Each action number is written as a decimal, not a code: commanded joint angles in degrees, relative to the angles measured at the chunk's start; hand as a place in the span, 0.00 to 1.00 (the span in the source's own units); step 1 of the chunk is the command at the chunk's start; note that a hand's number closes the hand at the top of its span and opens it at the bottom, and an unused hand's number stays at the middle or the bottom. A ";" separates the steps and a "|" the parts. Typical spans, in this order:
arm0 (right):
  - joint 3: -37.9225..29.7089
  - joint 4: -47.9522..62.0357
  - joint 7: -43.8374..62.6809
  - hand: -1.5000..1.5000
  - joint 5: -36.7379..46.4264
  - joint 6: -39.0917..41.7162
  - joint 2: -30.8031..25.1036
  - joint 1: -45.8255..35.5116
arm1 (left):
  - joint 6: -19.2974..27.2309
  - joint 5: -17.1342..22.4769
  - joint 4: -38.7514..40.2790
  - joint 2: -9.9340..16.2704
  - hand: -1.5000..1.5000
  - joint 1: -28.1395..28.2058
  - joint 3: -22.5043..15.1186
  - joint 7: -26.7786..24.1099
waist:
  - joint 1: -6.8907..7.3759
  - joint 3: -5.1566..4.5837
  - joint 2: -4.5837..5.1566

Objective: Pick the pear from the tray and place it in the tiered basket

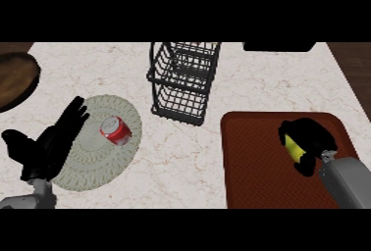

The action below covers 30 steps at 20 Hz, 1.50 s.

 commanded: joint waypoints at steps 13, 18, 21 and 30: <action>-20.35 -6.48 1.13 1.00 -10.38 -18.46 0.05 0.38 | -0.72 -0.88 0.12 -0.53 0.50 1.07 0.51 -0.91 | -1.12 0.79 0.29; -25.97 -14.93 -3.10 1.00 -23.86 -15.91 4.53 -2.72 | 0.71 -1.84 0.90 -1.85 0.50 0.26 -0.02 -1.02 | -1.52 0.79 0.19; -25.70 -26.44 -0.31 1.00 -27.92 -10.27 4.80 0.86 | -1.37 -0.83 -0.16 0.48 0.50 1.50 1.69 -1.34 | -1.57 0.73 0.09; -19.47 -43.29 21.65 1.00 -31.01 3.79 7.14 -8.65 | -1.88 -1.22 3.71 -1.20 0.50 -0.78 1.60 -2.41 | -0.43 0.71 0.49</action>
